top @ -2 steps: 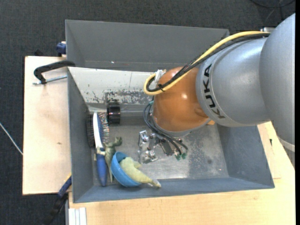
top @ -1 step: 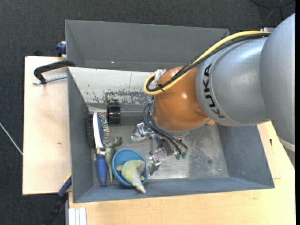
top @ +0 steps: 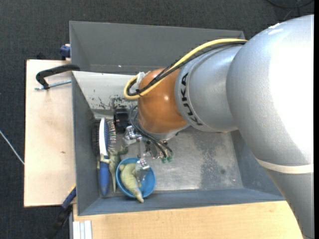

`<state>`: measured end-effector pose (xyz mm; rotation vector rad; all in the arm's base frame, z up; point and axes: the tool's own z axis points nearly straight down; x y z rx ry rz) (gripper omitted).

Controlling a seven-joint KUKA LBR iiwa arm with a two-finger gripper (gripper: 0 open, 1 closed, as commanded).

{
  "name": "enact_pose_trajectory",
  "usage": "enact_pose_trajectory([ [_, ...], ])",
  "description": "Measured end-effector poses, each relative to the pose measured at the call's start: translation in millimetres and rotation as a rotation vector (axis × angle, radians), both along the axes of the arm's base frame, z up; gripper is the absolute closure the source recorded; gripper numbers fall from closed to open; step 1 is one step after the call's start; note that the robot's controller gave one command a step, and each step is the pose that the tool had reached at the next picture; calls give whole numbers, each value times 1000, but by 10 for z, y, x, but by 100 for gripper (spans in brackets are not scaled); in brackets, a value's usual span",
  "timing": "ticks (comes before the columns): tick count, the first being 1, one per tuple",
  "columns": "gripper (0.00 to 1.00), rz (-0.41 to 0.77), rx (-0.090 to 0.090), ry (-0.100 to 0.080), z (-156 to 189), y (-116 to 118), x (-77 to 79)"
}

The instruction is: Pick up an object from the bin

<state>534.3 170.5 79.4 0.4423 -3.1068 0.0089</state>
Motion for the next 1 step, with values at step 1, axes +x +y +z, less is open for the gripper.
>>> enact_pose_trajectory([
  [1, 100, -1, -3, -5, 14, -37, 9],
])
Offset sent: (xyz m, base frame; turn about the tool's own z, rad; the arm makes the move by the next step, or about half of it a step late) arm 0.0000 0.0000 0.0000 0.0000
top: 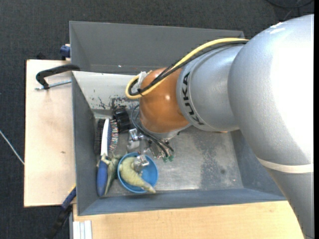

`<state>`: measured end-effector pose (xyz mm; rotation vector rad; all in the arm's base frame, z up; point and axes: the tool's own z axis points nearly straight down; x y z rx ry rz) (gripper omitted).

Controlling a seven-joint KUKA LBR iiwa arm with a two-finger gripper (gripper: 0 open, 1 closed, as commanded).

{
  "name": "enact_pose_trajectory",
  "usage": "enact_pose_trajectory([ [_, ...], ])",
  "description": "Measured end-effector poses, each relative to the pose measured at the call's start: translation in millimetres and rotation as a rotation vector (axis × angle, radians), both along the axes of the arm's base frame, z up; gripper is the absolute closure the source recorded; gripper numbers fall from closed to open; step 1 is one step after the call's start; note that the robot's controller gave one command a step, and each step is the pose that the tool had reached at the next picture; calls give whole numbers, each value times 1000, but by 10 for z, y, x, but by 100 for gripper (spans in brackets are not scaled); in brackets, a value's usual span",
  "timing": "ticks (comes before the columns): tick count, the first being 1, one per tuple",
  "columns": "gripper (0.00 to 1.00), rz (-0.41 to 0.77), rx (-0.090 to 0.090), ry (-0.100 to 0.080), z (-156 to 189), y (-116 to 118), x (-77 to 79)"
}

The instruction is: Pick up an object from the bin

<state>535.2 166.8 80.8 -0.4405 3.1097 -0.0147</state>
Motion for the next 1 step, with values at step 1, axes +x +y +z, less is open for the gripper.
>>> enact_pose_trajectory([
  [1, 100, 2, 14, -13, 1369, 21, 230],
])
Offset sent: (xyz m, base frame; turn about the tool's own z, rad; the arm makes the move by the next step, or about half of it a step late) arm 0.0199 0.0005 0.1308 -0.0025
